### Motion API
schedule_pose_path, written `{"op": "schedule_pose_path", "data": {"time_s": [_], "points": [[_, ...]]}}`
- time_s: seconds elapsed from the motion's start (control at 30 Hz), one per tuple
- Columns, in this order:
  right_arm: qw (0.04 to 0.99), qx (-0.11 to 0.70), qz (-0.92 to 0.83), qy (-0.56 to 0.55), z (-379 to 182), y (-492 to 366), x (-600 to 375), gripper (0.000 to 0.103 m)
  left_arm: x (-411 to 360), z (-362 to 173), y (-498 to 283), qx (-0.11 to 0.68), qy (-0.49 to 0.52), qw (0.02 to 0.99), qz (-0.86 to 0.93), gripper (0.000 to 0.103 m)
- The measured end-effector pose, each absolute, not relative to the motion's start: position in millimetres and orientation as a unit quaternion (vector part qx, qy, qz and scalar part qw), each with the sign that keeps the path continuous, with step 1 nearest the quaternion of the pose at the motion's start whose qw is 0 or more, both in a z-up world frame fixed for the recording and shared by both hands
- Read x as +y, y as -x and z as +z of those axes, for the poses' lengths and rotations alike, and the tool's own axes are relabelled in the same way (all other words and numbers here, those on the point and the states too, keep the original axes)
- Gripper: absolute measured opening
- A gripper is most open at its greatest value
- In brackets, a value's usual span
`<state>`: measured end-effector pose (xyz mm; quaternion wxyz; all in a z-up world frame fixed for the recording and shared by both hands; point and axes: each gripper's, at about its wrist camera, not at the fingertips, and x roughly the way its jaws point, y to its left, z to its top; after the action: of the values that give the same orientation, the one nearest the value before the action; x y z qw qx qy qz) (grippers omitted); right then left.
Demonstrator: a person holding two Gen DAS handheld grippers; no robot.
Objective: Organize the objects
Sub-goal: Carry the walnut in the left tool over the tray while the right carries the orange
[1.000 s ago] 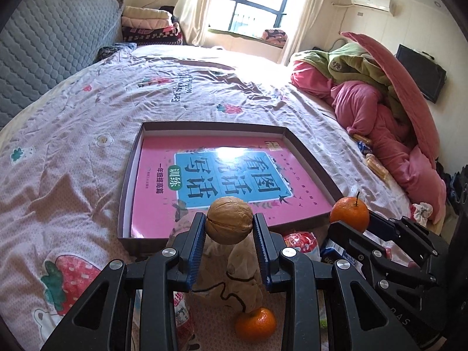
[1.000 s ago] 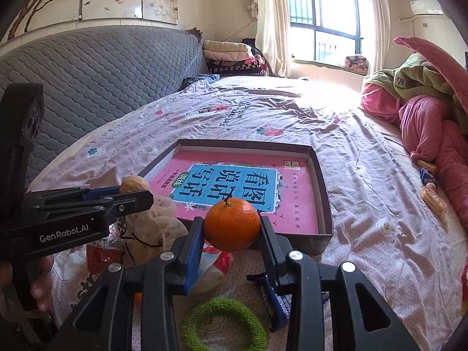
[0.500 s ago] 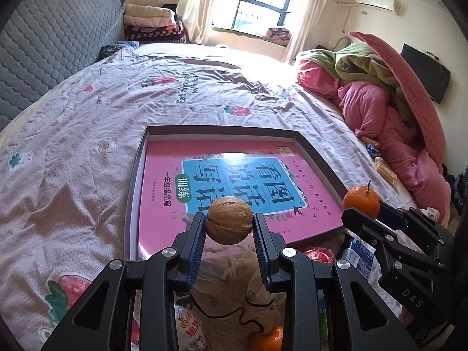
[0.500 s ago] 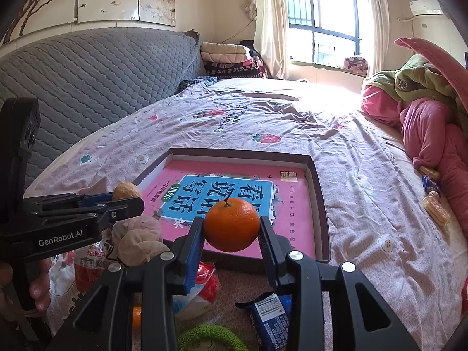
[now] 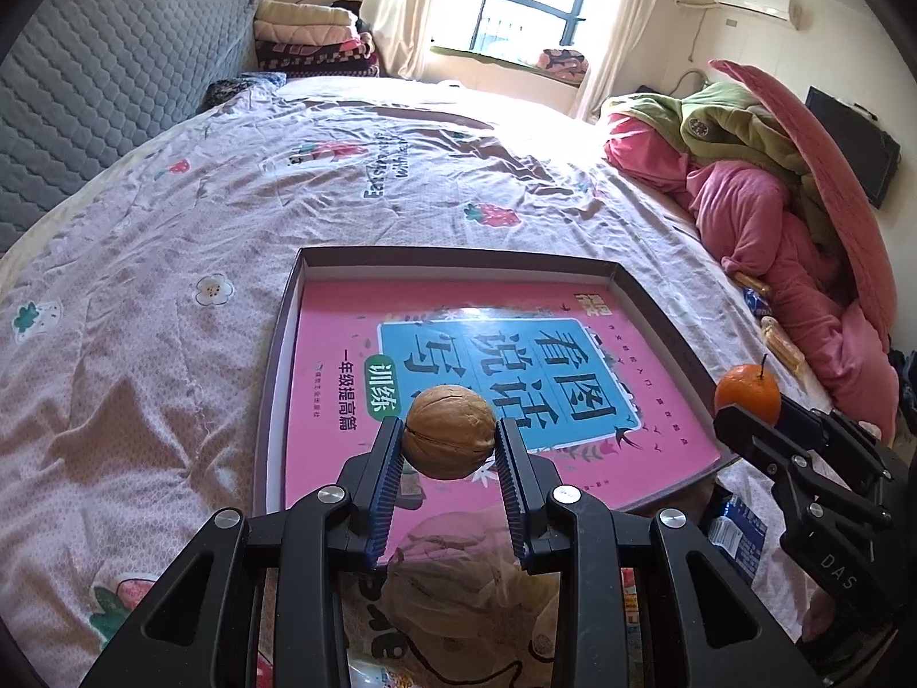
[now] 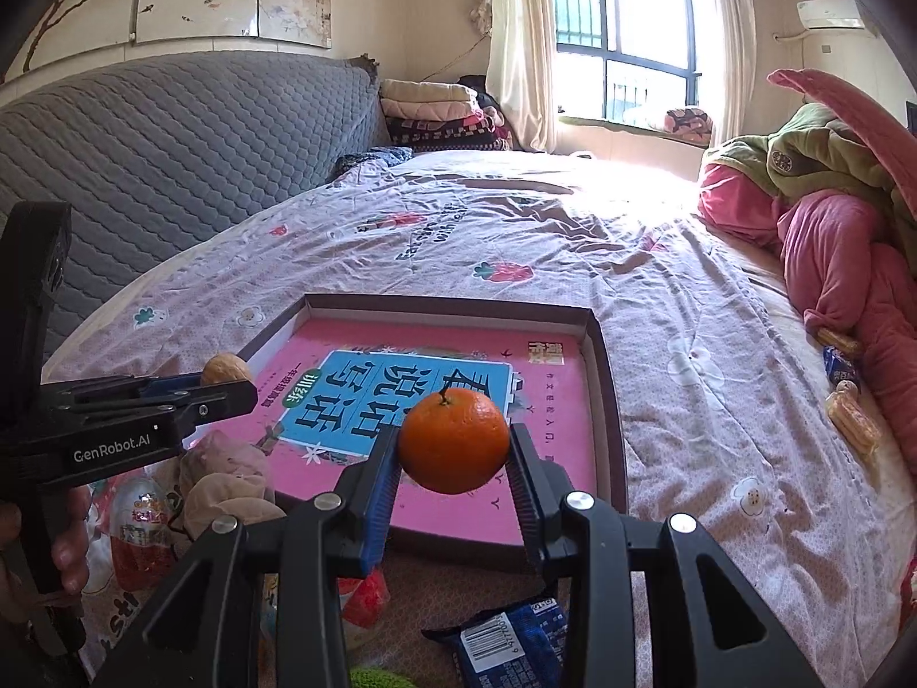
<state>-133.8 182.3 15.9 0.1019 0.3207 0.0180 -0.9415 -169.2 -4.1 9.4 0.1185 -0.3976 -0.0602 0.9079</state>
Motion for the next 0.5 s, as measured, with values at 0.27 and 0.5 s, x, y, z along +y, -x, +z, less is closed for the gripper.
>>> {"op": "schedule_pose_path", "data": {"time_s": [0.27, 0.5], "points": [[0.093, 0.022, -0.938, -0.334, 9, 151, 188, 0.038, -6, 1, 185, -0.060, 0.417, 0.107, 0.901, 0.033], [0.083, 0.016, -0.929, -0.361, -6, 162, 198, 0.038, -8, -8, 190, -0.061, 0.432, 0.101, 0.894, 0.033]]}}
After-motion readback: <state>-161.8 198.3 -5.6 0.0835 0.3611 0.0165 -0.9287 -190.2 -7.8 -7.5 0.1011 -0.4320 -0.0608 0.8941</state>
